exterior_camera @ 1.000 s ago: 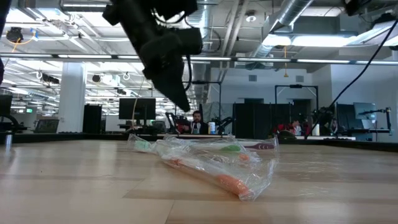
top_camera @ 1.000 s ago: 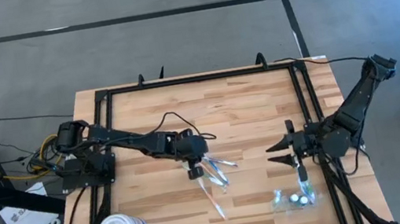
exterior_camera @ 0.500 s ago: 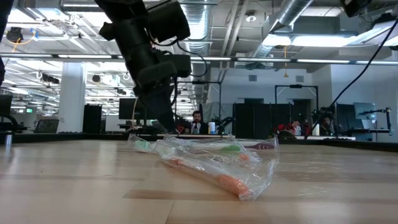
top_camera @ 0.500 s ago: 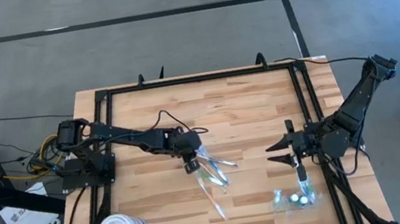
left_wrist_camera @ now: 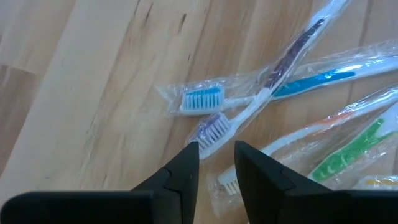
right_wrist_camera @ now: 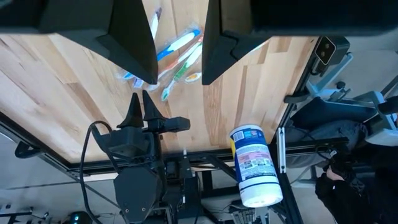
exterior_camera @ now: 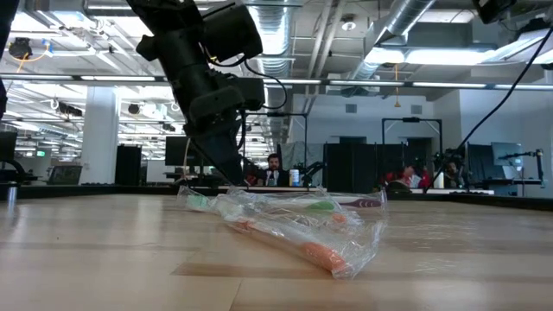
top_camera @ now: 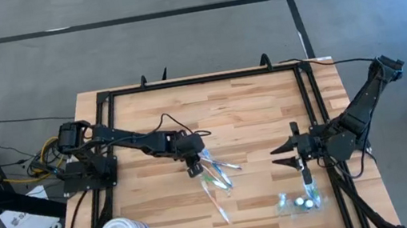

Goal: Pick & Place toothbrushing station
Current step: Put the purple toothbrush into the transparent organizer

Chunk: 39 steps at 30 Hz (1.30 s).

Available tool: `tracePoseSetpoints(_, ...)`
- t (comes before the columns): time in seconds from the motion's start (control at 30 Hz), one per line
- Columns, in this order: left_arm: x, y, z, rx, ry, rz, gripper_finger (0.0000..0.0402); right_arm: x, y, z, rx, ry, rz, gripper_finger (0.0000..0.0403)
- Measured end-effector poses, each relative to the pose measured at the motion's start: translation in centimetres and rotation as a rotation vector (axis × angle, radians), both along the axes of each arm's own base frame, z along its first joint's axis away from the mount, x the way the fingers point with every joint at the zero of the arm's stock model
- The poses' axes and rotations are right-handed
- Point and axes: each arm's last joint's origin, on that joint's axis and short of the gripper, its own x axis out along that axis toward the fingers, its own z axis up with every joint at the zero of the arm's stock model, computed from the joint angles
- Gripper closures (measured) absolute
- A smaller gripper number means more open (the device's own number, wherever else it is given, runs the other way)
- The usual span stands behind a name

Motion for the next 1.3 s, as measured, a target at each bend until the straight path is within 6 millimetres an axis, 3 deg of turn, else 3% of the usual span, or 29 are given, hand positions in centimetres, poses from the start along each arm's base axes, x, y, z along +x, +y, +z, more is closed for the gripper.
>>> tracePoseSetpoints(0.8, 0.1, 0.0, -0.5, -0.001, 0.005, 0.007, 0.0305, 0.0, 0.0, 0.0, 0.000, 0.000, 0.000, 0.0287)
tracePoseSetpoints(1.07, -0.5, 1.3, -1.6, 0.036, -0.001, 0.044, 0.0305, 0.0, 0.0, 0.0, 0.000, 0.000, 0.000, 0.0287)
tracePoseSetpoints(1.3, -1.0, 1.0, -2.4, -0.043, -0.007, 0.038, 0.0305, 0.0, 0.0, 0.0, -0.001, 0.001, 0.000, 0.0287)
